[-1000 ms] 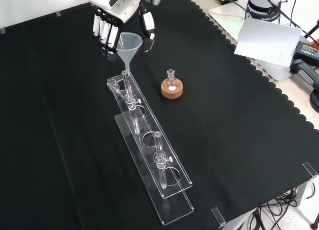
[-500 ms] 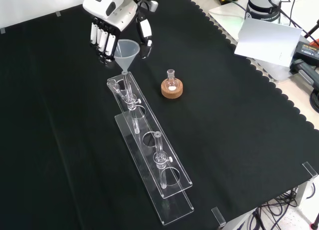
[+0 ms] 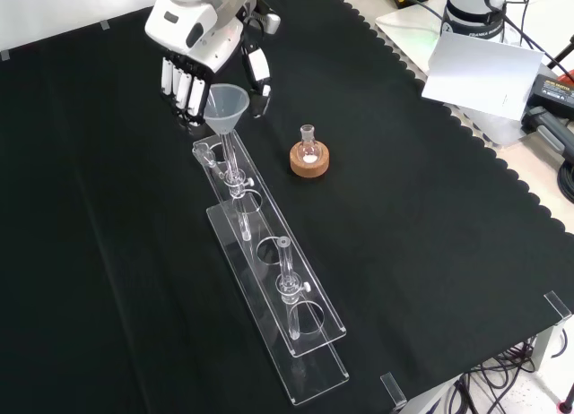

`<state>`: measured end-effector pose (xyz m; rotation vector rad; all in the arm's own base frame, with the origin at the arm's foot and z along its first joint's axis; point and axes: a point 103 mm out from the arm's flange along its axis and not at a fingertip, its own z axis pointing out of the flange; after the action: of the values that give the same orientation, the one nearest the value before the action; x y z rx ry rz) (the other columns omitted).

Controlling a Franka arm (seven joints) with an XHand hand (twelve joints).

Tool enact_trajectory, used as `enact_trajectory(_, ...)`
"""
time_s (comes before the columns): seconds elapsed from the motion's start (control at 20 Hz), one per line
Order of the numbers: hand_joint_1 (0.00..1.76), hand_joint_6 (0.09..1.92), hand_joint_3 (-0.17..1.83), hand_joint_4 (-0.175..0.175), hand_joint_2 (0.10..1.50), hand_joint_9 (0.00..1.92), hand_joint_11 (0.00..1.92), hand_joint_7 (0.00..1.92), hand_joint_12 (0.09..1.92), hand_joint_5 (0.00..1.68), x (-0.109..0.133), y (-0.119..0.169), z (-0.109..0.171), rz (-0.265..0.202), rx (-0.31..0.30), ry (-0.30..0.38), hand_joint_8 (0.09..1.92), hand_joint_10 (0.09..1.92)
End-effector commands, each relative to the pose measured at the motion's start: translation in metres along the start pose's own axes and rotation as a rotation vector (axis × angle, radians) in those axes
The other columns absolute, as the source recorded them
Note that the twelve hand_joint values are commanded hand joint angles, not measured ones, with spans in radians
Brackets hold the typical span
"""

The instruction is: Put the funnel back on the funnel stand.

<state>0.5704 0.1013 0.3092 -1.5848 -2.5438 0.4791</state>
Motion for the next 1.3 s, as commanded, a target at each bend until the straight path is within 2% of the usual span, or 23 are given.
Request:
enact_trajectory(0.05,0.89,0.59,0.60,0.007,0.64,1.07,0.82,0.67,1.12,0.71,0.001,0.004,0.007,0.004,0.022,-0.016,0.61,0.28)
enact_trajectory(0.15,0.89,0.59,0.60,0.008,0.64,1.05,0.79,0.67,1.13,0.70,0.001,0.006,0.010,0.010,0.035,-0.034,0.61,0.28)
enact_trajectory(0.35,0.88,0.60,0.60,0.011,0.63,0.98,0.71,0.65,1.19,0.68,0.002,0.010,0.017,-0.008,0.050,-0.030,0.61,0.29)
enact_trajectory(0.8,0.87,0.60,0.60,0.010,0.63,0.84,0.58,0.56,1.26,0.62,0.005,0.014,0.022,0.000,0.060,-0.032,0.64,0.36)
enact_trajectory(0.95,0.84,0.48,0.59,-0.004,0.62,0.63,0.47,0.37,1.31,0.47,0.007,0.015,0.025,0.012,0.079,-0.007,0.66,0.47)
enact_trajectory(1.1,0.80,0.32,0.58,-0.010,0.61,0.46,0.35,0.24,1.38,0.38,0.009,0.013,0.026,-0.003,0.083,0.019,0.66,0.58)
enact_trajectory(1.3,0.74,0.13,0.53,-0.009,0.60,0.31,0.26,0.10,1.42,0.32,0.015,0.006,0.026,-0.010,0.093,0.019,0.66,0.68)
